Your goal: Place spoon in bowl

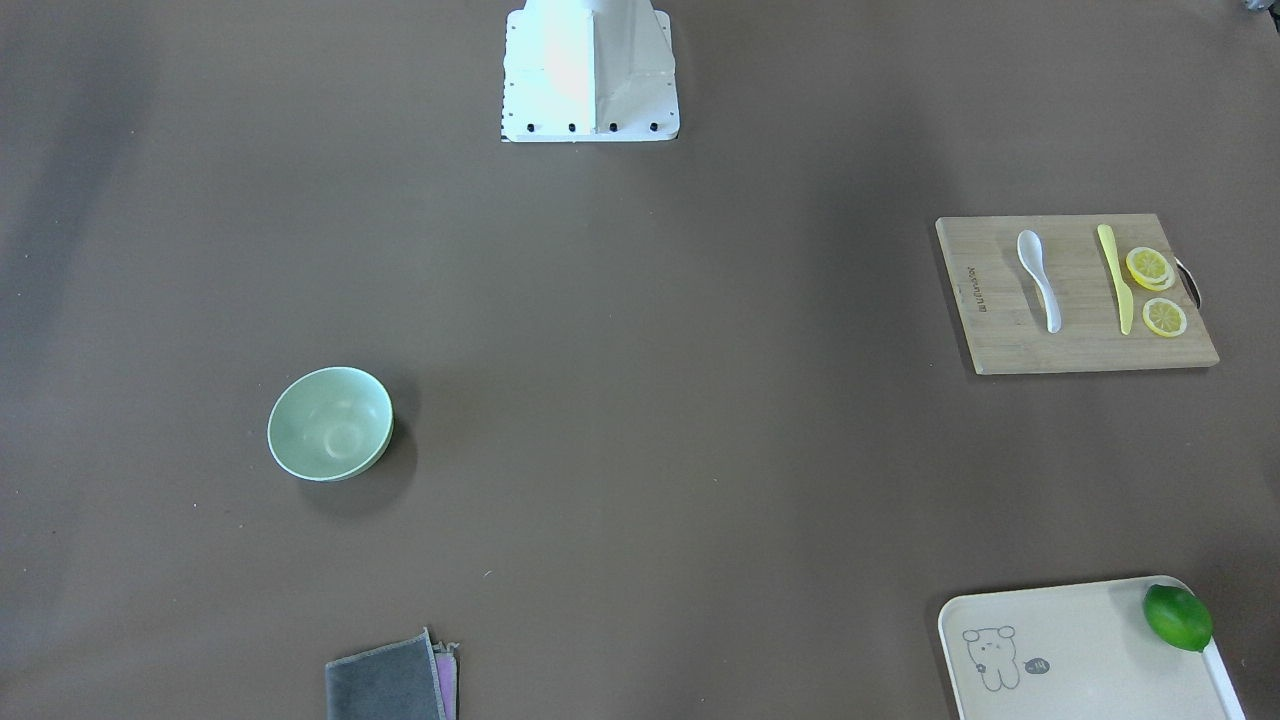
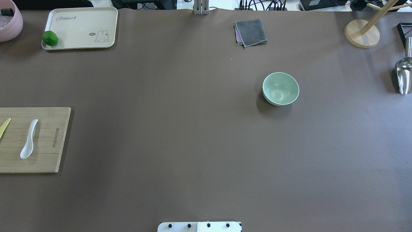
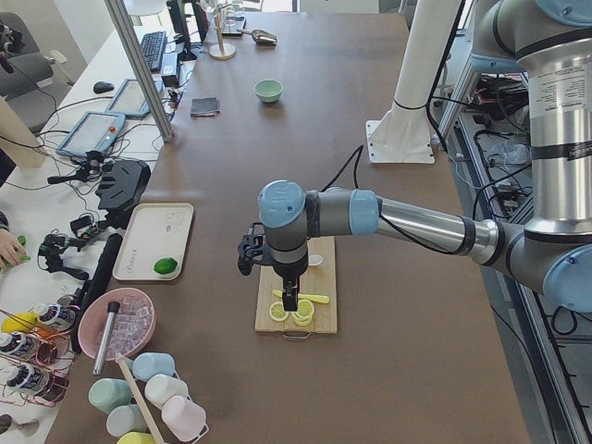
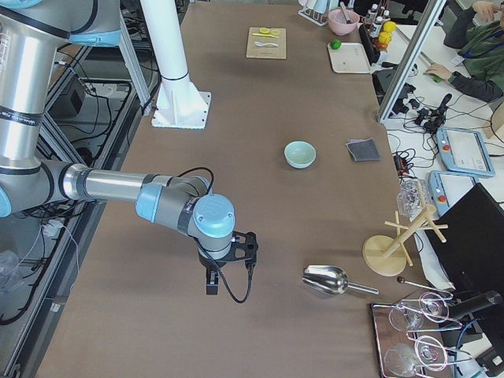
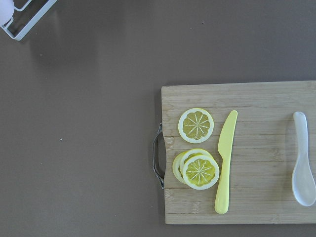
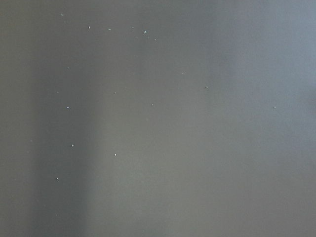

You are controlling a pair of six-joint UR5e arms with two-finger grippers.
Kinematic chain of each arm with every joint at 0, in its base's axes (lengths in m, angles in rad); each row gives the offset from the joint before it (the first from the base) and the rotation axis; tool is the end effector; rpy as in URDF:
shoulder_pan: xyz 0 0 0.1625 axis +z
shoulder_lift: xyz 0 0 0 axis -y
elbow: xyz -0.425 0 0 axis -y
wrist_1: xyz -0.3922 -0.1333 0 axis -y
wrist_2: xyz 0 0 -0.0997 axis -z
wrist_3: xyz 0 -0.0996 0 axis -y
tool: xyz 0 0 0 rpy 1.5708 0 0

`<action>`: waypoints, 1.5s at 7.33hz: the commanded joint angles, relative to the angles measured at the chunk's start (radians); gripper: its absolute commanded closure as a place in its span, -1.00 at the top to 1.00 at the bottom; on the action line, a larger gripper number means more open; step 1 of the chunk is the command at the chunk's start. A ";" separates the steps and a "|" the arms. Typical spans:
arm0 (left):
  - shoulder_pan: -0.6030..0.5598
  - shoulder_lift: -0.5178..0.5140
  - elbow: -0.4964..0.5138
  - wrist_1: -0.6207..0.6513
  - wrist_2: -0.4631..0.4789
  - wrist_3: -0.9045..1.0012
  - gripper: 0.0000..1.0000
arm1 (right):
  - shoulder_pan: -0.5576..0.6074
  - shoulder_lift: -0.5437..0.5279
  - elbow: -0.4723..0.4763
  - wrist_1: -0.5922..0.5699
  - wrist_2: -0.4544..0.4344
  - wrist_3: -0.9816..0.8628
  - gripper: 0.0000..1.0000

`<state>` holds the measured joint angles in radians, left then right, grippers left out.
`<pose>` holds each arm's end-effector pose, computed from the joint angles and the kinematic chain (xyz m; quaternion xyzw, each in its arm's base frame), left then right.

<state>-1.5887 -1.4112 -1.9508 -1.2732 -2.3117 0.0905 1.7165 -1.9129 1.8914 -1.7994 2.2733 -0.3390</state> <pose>-0.0734 -0.4077 0.5773 -0.0163 0.3632 0.0198 0.9314 0.1157 -0.3138 0.6696 -0.0318 -0.3595 -0.0472 0.9314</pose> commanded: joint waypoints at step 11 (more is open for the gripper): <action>0.026 -0.135 -0.010 -0.070 -0.009 -0.008 0.96 | 0.003 0.075 0.087 0.014 -0.005 0.003 1.00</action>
<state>-1.5629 -1.5138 -1.9649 -1.3029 -2.3222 0.0821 1.7175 -1.8643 1.9599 -1.7950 2.2700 -0.3374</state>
